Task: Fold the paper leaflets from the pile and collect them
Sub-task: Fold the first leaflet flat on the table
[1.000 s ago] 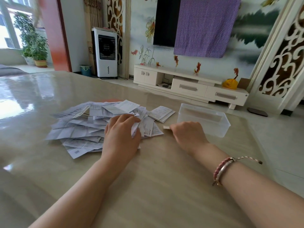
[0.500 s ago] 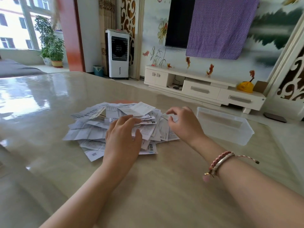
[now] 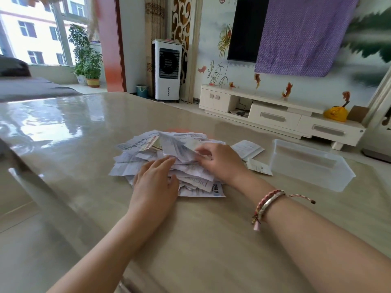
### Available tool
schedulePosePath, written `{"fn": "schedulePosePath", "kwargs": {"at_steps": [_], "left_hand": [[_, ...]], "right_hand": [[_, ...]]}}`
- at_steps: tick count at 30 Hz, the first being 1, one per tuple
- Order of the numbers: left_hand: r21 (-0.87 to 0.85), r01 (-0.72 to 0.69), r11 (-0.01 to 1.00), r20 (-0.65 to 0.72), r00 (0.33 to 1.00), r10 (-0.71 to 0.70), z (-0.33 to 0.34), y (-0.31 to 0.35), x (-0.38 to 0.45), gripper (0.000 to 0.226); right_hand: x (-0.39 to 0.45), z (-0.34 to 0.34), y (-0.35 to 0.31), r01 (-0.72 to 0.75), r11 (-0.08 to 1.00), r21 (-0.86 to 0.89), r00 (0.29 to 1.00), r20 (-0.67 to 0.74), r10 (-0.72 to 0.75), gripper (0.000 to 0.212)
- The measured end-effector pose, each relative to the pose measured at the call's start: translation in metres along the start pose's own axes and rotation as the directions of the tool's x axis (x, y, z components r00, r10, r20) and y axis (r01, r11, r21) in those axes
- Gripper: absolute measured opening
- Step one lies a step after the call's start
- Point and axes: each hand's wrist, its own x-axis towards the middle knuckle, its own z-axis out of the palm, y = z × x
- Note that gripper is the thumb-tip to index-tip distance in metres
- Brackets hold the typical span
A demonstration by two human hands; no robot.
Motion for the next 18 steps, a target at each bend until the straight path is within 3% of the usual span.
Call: {"fn": "schedulePosePath", "kwargs": {"at_steps": [5,7,9,11,14,18], "left_hand": [[-0.033,0.103,0.994,-0.077,0.991,-0.105,-0.002,0.021,-0.004,0.024],[-0.118,0.077,0.99,-0.139,0.986,-0.094,0.0,0.035,-0.008,0.015],[-0.243,0.028,0.97,-0.143,0.988,-0.064,0.005,0.05,-0.012,0.021],[-0.432,0.058,0.9,-0.043,0.995,-0.085,0.009,0.066,-0.015,0.033],[-0.595,0.199,0.779,0.169,0.978,-0.12,0.016,0.081,-0.016,0.052],[-0.75,0.269,0.605,0.253,0.961,-0.114,0.023,0.084,-0.01,0.033]], "right_hand": [[-0.047,-0.032,0.013,0.032,0.99,0.136,0.992,-0.124,-0.015,0.018],[-0.068,-0.043,0.017,0.023,0.978,0.209,0.982,-0.187,0.017,0.018],[-0.085,-0.049,0.021,0.026,0.969,0.247,0.967,-0.253,0.038,0.016],[-0.095,-0.052,0.023,0.02,0.946,0.324,0.954,-0.288,0.079,0.011],[-0.101,-0.058,0.027,0.001,0.875,0.484,0.977,-0.185,0.102,0.009],[-0.104,-0.062,0.035,-0.06,0.869,0.492,0.989,-0.087,0.117,0.02]]}}
